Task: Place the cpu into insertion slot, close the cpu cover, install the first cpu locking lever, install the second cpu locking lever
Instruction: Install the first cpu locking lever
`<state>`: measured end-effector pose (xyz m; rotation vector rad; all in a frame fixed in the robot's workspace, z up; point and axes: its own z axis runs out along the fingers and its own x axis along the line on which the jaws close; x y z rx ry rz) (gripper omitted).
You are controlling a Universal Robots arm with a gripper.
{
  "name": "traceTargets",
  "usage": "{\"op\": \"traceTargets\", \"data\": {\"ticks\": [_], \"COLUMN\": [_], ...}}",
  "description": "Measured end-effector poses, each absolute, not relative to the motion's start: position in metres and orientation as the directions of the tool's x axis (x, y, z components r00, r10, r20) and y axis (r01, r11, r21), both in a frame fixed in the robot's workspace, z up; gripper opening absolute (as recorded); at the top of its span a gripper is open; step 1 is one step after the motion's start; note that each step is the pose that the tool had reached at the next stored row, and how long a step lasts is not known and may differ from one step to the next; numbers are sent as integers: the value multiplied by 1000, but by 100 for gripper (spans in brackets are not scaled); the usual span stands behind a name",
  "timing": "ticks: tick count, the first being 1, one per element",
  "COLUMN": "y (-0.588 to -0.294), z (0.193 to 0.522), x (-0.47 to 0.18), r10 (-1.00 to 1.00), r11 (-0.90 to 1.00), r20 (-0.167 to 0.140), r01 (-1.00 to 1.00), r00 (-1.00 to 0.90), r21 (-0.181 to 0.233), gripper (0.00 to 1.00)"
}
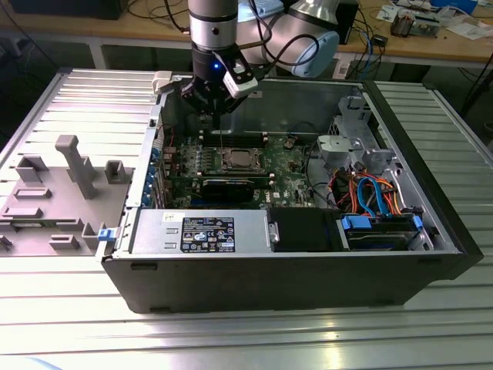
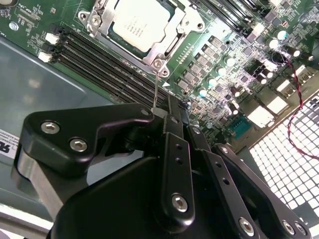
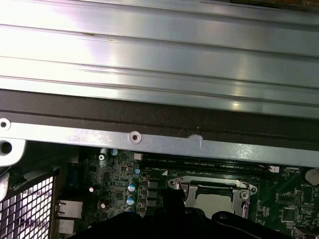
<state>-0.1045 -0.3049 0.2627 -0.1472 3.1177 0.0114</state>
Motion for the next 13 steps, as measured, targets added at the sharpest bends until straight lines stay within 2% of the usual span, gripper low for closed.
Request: {"op": "traceTargets", "data": {"ticks": [13], "y": [-305], "z": [263], "x": [-98], "r10": [-94], "r11": [996], "r20": [-21], "r01": [-94], "r00": [-995], "r21": [6], "gripper": [11]}}
